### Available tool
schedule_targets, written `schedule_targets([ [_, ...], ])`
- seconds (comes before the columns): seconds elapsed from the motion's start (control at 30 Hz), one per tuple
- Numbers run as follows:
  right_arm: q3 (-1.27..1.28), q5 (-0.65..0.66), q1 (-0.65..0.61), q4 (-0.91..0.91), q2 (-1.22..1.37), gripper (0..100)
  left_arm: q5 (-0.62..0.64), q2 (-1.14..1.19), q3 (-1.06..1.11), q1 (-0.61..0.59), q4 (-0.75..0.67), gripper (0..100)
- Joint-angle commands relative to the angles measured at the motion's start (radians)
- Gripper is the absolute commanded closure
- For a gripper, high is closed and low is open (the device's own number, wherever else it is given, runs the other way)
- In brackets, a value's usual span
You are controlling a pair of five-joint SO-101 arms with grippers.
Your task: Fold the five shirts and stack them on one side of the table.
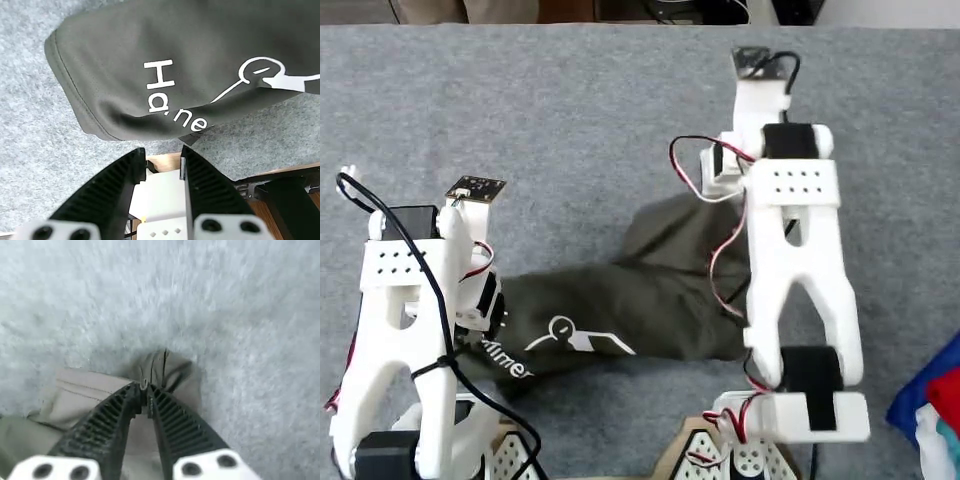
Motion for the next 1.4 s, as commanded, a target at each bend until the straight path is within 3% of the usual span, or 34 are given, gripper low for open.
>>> schedule_targets([
  [0.0,-0.085,0.005,-0.012,0.005,-0.079,99.5,-0.006,-0.018,-0.011,-0.009,-0.006,87],
  [0.2,-0.090,0.005,-0.012,-0.003,-0.122,99.5,-0.005,-0.018,-0.020,-0.015,-0.031,87],
  [0.27,-0.087,0.005,-0.012,0.002,-0.131,99.5,0.002,-0.018,-0.051,-0.081,-0.072,87],
  [0.4,-0.091,0.005,-0.013,-0.002,-0.145,99.5,0.124,0.021,-0.127,-0.229,-0.186,87],
  [0.6,-0.090,0.006,-0.015,-0.005,-0.136,99.5,0.299,0.274,-0.233,-0.238,-0.190,72],
  [0.97,-0.084,0.006,-0.077,-0.006,-0.136,99.5,0.390,0.638,-0.508,-0.238,-0.190,72],
  [1.2,-0.082,0.006,-0.116,-0.006,-0.136,99.5,0.391,0.774,-0.546,-0.259,-0.189,72],
  [1.37,-0.082,0.006,-0.111,-0.006,-0.136,99.5,0.388,0.843,-0.540,-0.265,-0.144,81],
])
